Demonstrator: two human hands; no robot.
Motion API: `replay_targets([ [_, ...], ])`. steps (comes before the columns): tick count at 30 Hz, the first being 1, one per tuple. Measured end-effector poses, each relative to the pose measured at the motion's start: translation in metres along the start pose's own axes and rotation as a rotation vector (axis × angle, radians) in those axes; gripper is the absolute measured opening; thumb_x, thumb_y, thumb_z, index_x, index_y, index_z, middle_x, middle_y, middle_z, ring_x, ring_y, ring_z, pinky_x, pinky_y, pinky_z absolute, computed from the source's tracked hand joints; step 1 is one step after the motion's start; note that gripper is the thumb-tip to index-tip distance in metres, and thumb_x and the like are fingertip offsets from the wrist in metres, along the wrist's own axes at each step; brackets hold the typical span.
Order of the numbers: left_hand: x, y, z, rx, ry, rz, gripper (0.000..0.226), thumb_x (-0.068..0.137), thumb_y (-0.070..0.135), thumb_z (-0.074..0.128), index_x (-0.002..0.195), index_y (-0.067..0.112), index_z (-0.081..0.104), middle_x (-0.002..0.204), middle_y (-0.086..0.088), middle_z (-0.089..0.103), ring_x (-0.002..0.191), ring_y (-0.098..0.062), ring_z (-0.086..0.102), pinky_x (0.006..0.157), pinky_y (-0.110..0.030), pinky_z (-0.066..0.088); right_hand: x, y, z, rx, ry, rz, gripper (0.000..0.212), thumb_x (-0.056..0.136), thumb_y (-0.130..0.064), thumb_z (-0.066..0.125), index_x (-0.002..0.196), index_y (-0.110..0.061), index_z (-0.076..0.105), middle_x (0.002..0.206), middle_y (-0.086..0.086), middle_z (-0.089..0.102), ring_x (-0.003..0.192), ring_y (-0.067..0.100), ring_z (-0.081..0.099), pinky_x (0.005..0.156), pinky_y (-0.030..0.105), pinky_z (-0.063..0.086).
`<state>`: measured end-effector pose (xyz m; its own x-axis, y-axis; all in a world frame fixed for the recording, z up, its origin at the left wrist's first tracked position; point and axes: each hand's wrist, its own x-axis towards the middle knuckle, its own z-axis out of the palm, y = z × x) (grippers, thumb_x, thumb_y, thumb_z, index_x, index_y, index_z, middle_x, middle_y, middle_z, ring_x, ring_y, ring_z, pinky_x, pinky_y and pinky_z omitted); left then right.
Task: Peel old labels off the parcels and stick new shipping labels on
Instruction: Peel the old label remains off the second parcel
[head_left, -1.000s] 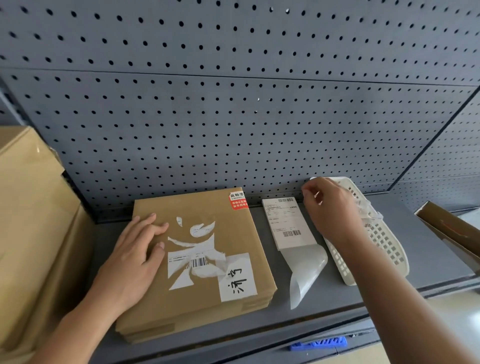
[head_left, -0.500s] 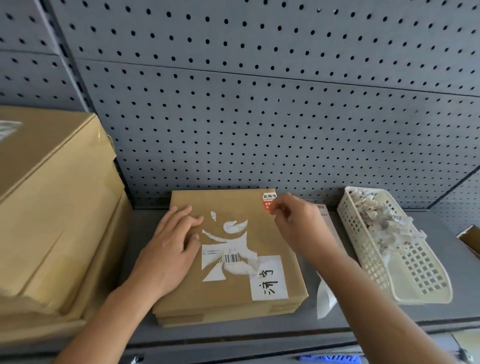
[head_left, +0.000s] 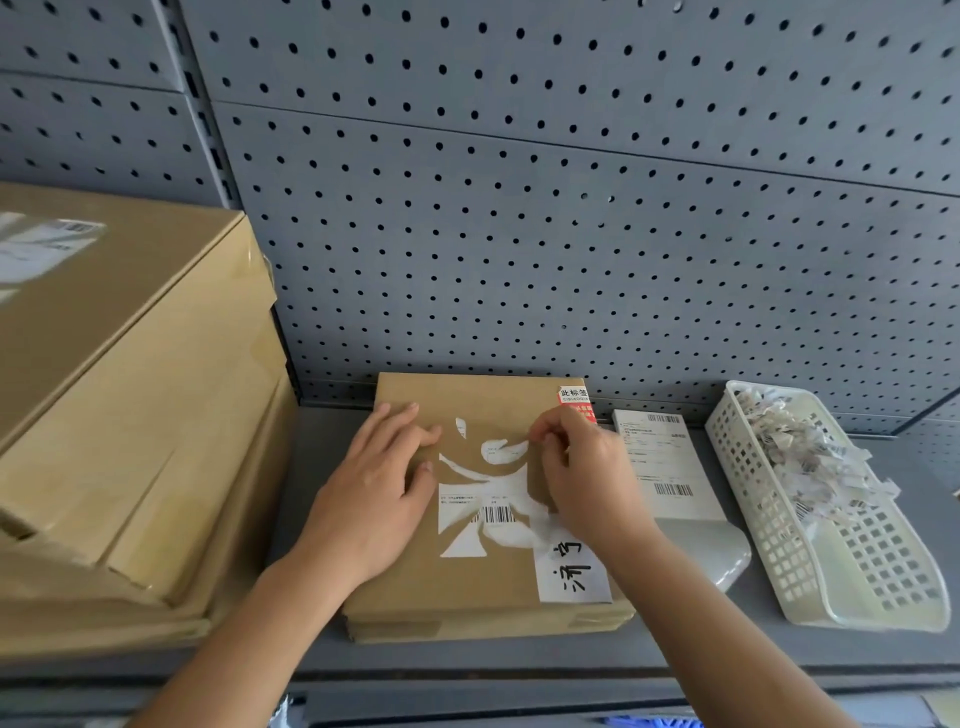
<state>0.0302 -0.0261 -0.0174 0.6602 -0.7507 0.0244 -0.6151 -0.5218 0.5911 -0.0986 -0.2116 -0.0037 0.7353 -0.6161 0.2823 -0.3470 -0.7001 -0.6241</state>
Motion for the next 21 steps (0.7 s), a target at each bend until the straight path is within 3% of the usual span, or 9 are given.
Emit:
replay_targets([
  [2, 0.000, 0.000, 0.000, 0.000, 0.001, 0.001, 0.038, 0.106, 0.036, 0.038, 0.144, 0.039, 0.043, 0.162, 0.028, 0.013, 0.148, 0.010, -0.012, 0.118, -0.037, 0.026, -0.001, -0.001, 0.006, -0.005, 0.028, 0.001, 0.021, 0.095, -0.001, 0.047, 0.093, -0.012, 0.065, 0.067, -0.012, 0.057, 0.058, 0.004, 0.052, 0.056, 0.026, 0.044],
  [5, 0.001, -0.001, 0.000, 0.005, -0.006, -0.001, 0.038, 0.107, 0.037, 0.037, 0.144, 0.040, 0.042, 0.162, 0.028, 0.012, 0.148, 0.010, -0.013, 0.118, -0.037, 0.026, -0.004, -0.003, 0.013, -0.014, 0.052, -0.016, 0.022, 0.094, 0.001, 0.048, 0.091, -0.011, 0.066, 0.072, -0.010, 0.058, 0.061, -0.001, 0.049, 0.054, 0.012, 0.035],
  [8, 0.001, -0.002, 0.001, 0.006, 0.002, 0.007, 0.038, 0.106, 0.037, 0.038, 0.144, 0.040, 0.042, 0.162, 0.028, 0.013, 0.149, 0.009, -0.012, 0.118, -0.037, 0.027, -0.008, -0.005, 0.015, -0.013, 0.038, -0.009, 0.023, 0.094, 0.000, 0.047, 0.092, -0.014, 0.065, 0.079, -0.011, 0.061, 0.070, -0.002, 0.051, 0.060, 0.009, 0.036],
  [11, 0.000, -0.002, 0.001, 0.004, 0.000, 0.009, 0.039, 0.106, 0.037, 0.038, 0.145, 0.040, 0.042, 0.162, 0.027, 0.013, 0.149, 0.009, -0.012, 0.119, -0.036, 0.026, -0.008, -0.005, 0.012, -0.016, 0.088, -0.002, 0.017, 0.095, 0.000, 0.049, 0.093, -0.011, 0.063, 0.075, -0.012, 0.056, 0.071, 0.008, 0.051, 0.062, 0.007, 0.035],
  [15, 0.001, -0.003, 0.001, 0.005, 0.008, 0.015, 0.038, 0.107, 0.037, 0.038, 0.145, 0.039, 0.042, 0.162, 0.027, 0.013, 0.149, 0.009, -0.012, 0.118, -0.033, 0.026, -0.010, -0.006, 0.017, -0.094, 0.084, 0.009, 0.018, 0.097, -0.002, 0.047, 0.098, -0.012, 0.063, 0.088, -0.009, 0.057, 0.081, 0.012, 0.050, 0.065, 0.015, 0.032],
  [21, 0.000, -0.005, 0.002, 0.007, 0.008, 0.021, 0.039, 0.106, 0.037, 0.038, 0.145, 0.039, 0.042, 0.163, 0.027, 0.013, 0.149, 0.009, -0.013, 0.120, -0.035, 0.024, -0.011, -0.003, 0.021, -0.144, 0.067, 0.013, 0.026, 0.091, 0.006, 0.048, 0.103, -0.012, 0.063, 0.097, -0.002, 0.064, 0.090, 0.016, 0.054, 0.072, 0.028, 0.045],
])
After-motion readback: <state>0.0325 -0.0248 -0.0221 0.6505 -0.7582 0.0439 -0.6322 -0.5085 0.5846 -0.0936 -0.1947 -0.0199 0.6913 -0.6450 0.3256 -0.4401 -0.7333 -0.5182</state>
